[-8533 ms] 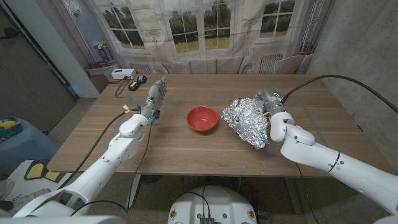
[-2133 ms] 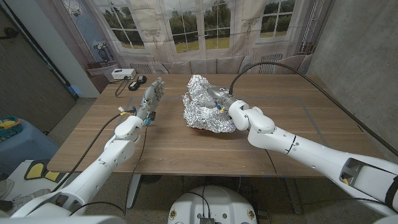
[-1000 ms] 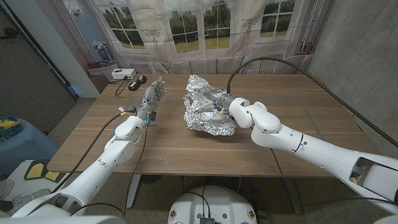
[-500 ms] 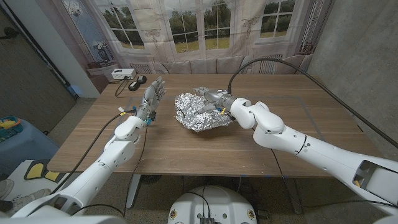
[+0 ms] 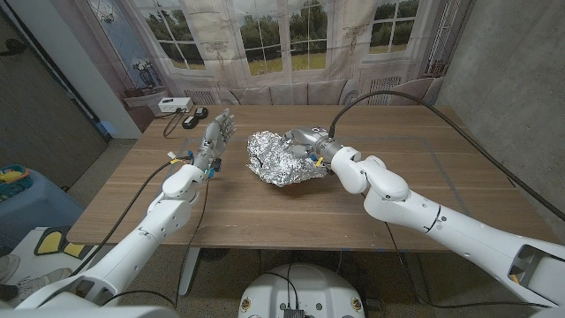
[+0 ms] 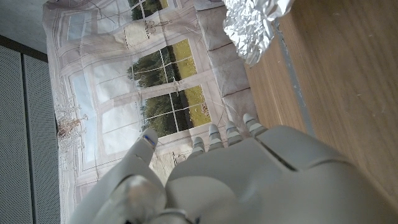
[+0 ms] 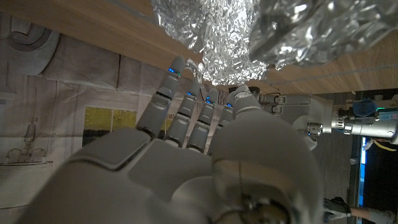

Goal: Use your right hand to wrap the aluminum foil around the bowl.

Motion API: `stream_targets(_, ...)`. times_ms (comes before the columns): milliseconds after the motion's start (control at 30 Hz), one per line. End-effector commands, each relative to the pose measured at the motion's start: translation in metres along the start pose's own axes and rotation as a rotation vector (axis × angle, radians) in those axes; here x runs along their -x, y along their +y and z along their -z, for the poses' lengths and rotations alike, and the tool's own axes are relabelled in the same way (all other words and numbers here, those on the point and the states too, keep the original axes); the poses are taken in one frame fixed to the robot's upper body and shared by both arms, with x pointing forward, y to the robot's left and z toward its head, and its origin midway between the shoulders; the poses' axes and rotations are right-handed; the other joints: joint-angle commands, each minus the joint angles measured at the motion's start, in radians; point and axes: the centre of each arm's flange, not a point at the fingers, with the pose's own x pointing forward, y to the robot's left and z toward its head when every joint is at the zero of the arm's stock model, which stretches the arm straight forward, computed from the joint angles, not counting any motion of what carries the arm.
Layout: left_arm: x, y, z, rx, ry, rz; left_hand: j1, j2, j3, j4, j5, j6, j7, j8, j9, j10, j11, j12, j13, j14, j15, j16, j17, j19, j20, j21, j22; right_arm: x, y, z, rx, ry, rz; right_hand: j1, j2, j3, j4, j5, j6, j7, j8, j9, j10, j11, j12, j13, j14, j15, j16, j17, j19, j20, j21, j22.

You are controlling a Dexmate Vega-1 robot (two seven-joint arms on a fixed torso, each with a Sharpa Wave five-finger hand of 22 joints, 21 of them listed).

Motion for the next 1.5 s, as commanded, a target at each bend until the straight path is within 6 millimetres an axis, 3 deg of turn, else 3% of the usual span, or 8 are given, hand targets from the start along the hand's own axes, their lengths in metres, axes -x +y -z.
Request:
stream_targets(33, -0.005, -0.003, 0.002, 0.001, 0.013, 0.013, -0.009, -0.002, 0.002, 0.004, 0.0, -0.004, -0.007, 0.0, 0.003, 0.002, -0.004, -0.006, 0.001, 0.0, 0.001, 0.003, 0.0, 0.004, 0.003, 0.01, 0.002, 0.011, -0.001, -0.002, -0.13, -0.106, 0.115, 0.014, -0.013, 0.029, 0.001, -0.02, -0.02, 0.011, -0.033, 0.003, -0.004, 0.012, -0.02, 0.0, -0.014, -0.076, -0.024, -0.009, 0.002, -0.054, -0.011, 0.0)
stream_targets(167, -0.005, -0.003, 0.003, 0.001, 0.016, 0.009, -0.01, -0.001, 0.002, 0.005, 0.0, -0.004, -0.008, 0.0, 0.003, 0.002, -0.004, -0.007, 0.001, 0.0, 0.001, 0.002, -0.001, 0.004, 0.002, 0.011, 0.002, 0.003, 0.008, -0.005, -0.148, -0.118, 0.02, -0.006, -0.023, 0.036, 0.015, -0.037, -0.128, 0.004, -0.102, 0.006, -0.071, 0.034, -0.07, -0.001, -0.084, -0.056, -0.066, -0.009, -0.059, -0.052, -0.044, -0.002)
stream_targets(333, -0.004, -0.002, 0.003, -0.001, 0.018, 0.003, -0.012, 0.0, 0.002, 0.006, 0.0, -0.005, -0.008, -0.001, 0.003, 0.002, -0.002, -0.007, 0.0, 0.0, 0.002, 0.001, -0.002, 0.005, 0.003, 0.011, 0.002, -0.014, 0.022, -0.008, -0.162, -0.128, -0.118, -0.08, 0.0, 0.045, 0.073, -0.043, -0.243, -0.028, -0.164, 0.01, -0.209, -0.001, -0.149, 0.0, -0.221, -0.046, -0.121, 0.002, -0.209, -0.046, -0.069, -0.001)
stream_targets(500, -0.004, -0.001, 0.003, 0.0, 0.017, 0.002, -0.013, 0.002, 0.002, 0.007, 0.0, -0.005, -0.007, -0.001, 0.002, -0.001, -0.002, -0.009, 0.0, -0.001, 0.002, 0.0, -0.003, 0.004, 0.003, 0.011, 0.002, -0.028, 0.033, -0.012, -0.135, -0.127, -0.19, -0.098, 0.017, 0.071, 0.099, -0.036, -0.274, -0.048, -0.169, 0.011, -0.254, -0.035, -0.158, 0.0, -0.278, -0.065, -0.134, 0.009, -0.274, -0.066, -0.07, -0.001)
stream_targets(867, -0.005, 0.002, 0.005, 0.001, 0.024, -0.004, -0.016, 0.003, 0.002, 0.008, 0.0, -0.007, -0.011, -0.001, 0.002, -0.001, 0.0, -0.011, -0.001, -0.001, 0.004, -0.001, -0.005, 0.004, 0.004, 0.011, 0.002, -0.044, 0.054, -0.009, -0.07, -0.084, -0.319, -0.122, 0.003, 0.082, 0.121, -0.033, -0.281, -0.045, -0.167, 0.012, -0.273, -0.038, -0.16, -0.001, -0.318, -0.085, -0.143, 0.008, -0.311, -0.088, -0.068, -0.002)
stream_targets(1000, -0.008, 0.0, 0.006, 0.004, 0.024, 0.005, -0.017, 0.003, 0.002, 0.008, 0.0, -0.007, -0.01, -0.001, 0.002, -0.001, -0.002, -0.012, -0.001, 0.0, 0.004, -0.001, -0.006, 0.004, 0.003, 0.011, 0.002, -0.052, 0.063, -0.01, -0.04, -0.059, -0.394, -0.141, 0.015, 0.107, 0.145, -0.025, -0.353, -0.075, -0.179, 0.012, -0.369, -0.061, -0.171, -0.002, -0.413, -0.094, -0.157, 0.004, -0.412, -0.104, -0.073, -0.003)
stream_targets(1133, -0.01, -0.001, 0.006, 0.004, 0.022, 0.014, -0.017, 0.003, 0.002, 0.009, 0.0, -0.008, -0.011, -0.001, 0.002, -0.002, 0.0, -0.013, -0.001, -0.001, 0.005, -0.002, -0.007, 0.002, 0.004, 0.01, 0.001, -0.055, 0.075, -0.004, -0.018, -0.016, -0.435, -0.15, 0.01, 0.117, 0.156, -0.023, -0.386, -0.076, -0.181, 0.012, -0.399, -0.065, -0.17, -0.002, -0.44, -0.098, -0.157, 0.003, -0.432, -0.102, -0.068, -0.003)
stream_targets(1500, -0.011, 0.001, 0.006, 0.005, 0.023, 0.013, -0.021, 0.0, 0.0, 0.01, 0.0, -0.007, -0.012, -0.001, 0.002, -0.001, 0.0, -0.014, -0.002, -0.001, 0.006, -0.003, -0.009, 0.001, 0.005, 0.01, 0.001, -0.046, 0.087, 0.011, 0.071, 0.072, -0.49, -0.122, -0.026, 0.12, 0.115, -0.023, -0.429, -0.066, -0.178, 0.011, -0.44, -0.052, -0.167, -0.004, -0.458, -0.066, -0.158, -0.019, -0.431, -0.07, -0.059, -0.005)
